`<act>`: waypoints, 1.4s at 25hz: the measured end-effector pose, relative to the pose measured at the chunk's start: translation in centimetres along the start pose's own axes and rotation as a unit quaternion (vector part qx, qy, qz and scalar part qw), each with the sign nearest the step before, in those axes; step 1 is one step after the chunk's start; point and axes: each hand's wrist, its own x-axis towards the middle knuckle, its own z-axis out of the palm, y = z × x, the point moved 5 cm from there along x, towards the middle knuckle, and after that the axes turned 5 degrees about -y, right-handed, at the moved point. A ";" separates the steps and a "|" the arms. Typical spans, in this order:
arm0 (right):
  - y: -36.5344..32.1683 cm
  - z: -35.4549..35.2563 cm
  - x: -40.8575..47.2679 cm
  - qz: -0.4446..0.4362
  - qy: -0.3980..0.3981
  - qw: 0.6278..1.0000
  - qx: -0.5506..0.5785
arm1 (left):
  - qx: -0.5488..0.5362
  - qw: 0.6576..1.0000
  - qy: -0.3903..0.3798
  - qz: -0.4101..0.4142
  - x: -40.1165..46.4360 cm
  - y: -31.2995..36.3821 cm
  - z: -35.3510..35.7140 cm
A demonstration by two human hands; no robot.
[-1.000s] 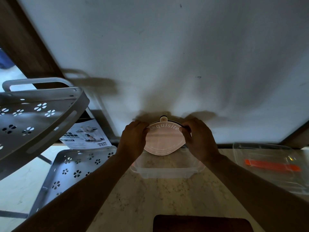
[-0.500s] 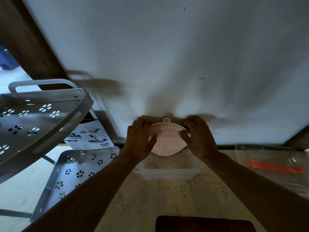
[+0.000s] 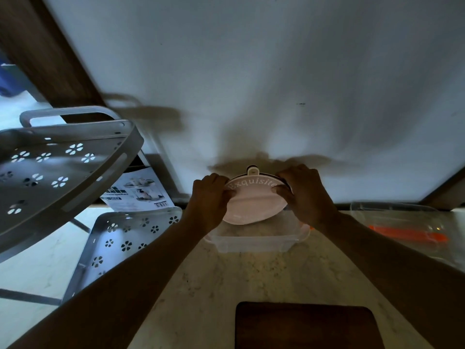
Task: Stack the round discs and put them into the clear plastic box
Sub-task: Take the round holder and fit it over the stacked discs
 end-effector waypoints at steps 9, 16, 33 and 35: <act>0.5 0.1 0.0 -0.007 -0.013 1.000 0.018 | -0.033 0.998 0.040 0.021 0.1 0.5 -0.4; 0.2 -0.3 0.3 -0.028 -0.005 1.000 0.000 | -0.076 0.996 0.044 0.001 0.5 -0.1 -1.0; -0.1 0.5 0.7 0.013 -0.045 0.998 -0.041 | -0.058 0.998 -0.037 -0.012 0.8 0.1 -1.3; 0.3 0.4 0.9 0.014 -0.034 0.999 -0.024 | -0.077 0.997 -0.024 -0.020 1.0 0.0 -1.4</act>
